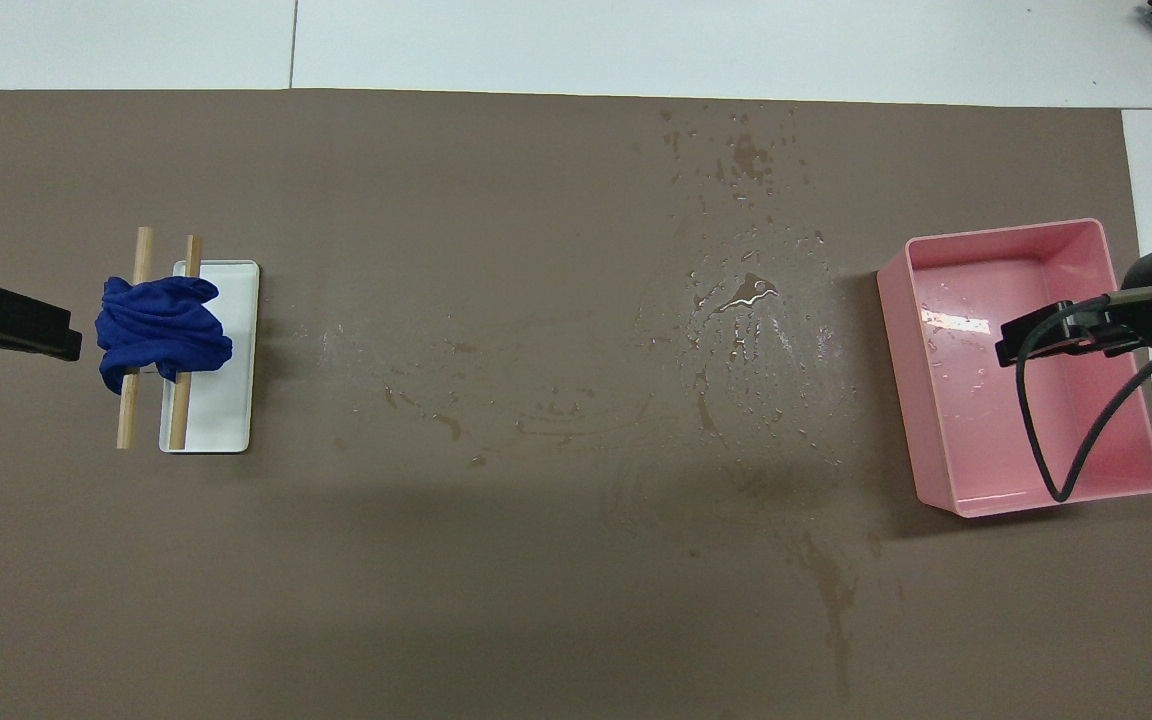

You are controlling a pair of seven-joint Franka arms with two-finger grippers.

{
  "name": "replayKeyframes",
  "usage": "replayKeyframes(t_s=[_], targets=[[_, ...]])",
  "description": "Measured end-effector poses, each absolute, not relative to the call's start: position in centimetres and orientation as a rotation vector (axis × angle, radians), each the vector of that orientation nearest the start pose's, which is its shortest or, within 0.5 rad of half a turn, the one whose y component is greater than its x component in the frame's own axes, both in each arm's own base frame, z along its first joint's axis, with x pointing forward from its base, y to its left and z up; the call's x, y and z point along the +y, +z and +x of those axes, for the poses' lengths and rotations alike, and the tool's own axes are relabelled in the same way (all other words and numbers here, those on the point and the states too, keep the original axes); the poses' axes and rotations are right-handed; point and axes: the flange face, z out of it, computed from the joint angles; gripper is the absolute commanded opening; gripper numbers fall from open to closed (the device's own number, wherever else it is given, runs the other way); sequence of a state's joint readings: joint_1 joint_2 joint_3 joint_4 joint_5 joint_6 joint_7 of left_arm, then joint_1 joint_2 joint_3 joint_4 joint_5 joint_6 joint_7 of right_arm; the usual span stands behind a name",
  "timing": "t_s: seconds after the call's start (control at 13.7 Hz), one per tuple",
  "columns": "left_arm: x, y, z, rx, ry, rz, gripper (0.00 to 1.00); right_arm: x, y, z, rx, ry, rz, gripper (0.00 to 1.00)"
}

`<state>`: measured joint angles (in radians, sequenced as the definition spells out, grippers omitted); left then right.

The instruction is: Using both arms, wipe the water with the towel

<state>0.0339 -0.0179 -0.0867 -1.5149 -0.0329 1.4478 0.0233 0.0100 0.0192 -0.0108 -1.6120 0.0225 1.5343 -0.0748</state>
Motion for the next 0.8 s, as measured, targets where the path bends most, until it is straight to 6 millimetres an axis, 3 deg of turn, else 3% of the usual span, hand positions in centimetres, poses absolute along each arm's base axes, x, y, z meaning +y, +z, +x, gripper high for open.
replayKeyframes(t_s=[0.44,0.58,0.8], targets=[[-3.1,64.3,54.5,0.107,-0.029,-3.171,1.00,0.3,59.1,55.4,-0.118,0.150,-3.110,1.00],[-1.5,61.7,55.3,0.047,-0.135,-3.167,1.00,0.4,59.1,55.4,-0.121,0.152,-3.110,1.00],[2.4,56.1,56.1,-0.069,-0.227,-3.155,1.00,1.3,58.8,55.3,-0.178,0.162,-3.106,1.00]])
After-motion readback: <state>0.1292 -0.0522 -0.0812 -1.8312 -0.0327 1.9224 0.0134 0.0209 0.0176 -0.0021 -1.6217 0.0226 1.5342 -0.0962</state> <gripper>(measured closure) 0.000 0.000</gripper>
